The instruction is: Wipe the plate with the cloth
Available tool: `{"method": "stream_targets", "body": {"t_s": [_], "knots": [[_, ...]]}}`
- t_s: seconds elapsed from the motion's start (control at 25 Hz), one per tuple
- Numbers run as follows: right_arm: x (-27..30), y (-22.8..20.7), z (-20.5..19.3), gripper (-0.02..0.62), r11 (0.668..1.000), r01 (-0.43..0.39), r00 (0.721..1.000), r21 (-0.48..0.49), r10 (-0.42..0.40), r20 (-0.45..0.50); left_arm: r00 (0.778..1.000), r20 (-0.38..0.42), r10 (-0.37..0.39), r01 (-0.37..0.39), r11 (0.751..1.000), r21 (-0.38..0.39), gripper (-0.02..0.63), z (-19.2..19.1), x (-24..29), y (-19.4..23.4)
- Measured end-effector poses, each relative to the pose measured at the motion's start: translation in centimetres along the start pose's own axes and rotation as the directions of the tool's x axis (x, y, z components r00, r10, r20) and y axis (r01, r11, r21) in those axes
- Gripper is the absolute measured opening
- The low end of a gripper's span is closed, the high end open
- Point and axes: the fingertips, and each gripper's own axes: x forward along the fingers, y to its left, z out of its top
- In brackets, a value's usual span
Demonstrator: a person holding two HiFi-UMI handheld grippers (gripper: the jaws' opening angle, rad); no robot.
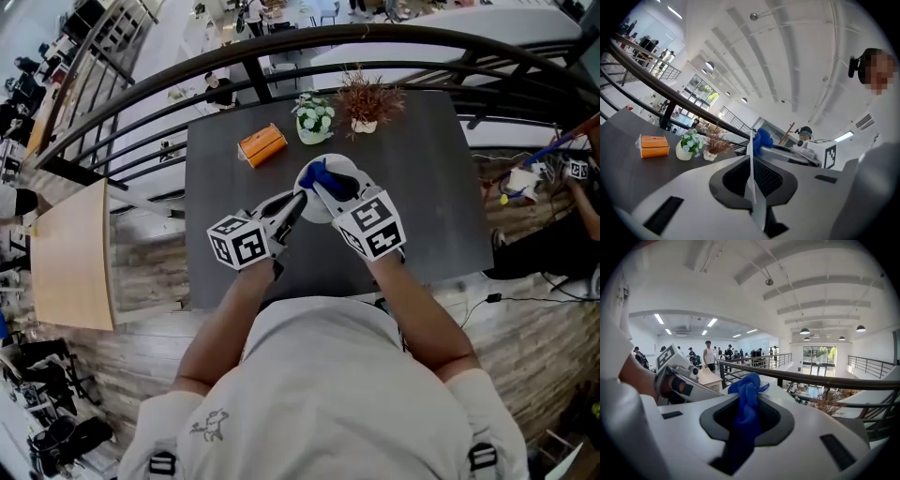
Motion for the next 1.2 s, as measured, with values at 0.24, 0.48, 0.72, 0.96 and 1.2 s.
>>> {"method": "stream_targets", "body": {"t_s": [0.24, 0.48, 0.72, 0.96, 1.2], "knots": [[0.7, 3.8, -1.1, 0.072, 0.997, -0.075, 0.997, 0.036, 0.075, 0.003, 0.990, 0.134, 0.031, -0.022, 0.997, -0.072, 0.023, 3.6, -1.1, 1.1], [-0.1, 0.9, -3.7, 0.072, 0.992, -0.052, 0.997, 0.112, 0.057, -0.047, 0.986, 0.156, 0.054, -0.042, 0.996, -0.081, 0.023, 4.4, -2.9, 2.0], [-1.4, -4.3, -1.0, 0.072, 0.995, 0.058, 0.998, 0.079, -0.055, -0.031, 0.999, 0.042, 0.018, -0.018, 1.000, 0.017, 0.023, 1.1, -1.8, -0.6], [-0.6, -0.8, 1.7, 0.072, 1.000, 0.000, 1.000, 0.009, 0.000, 0.017, 1.000, 0.017, 0.008, -0.009, 1.000, 0.020, 0.026, 0.5, -0.8, -1.1], [0.4, 4.4, -0.3, 0.072, 0.994, -0.106, 0.994, -0.005, 0.105, -0.014, 0.991, 0.126, 0.035, -0.027, 0.997, -0.066, 0.020, 3.2, -1.7, 0.6]]}}
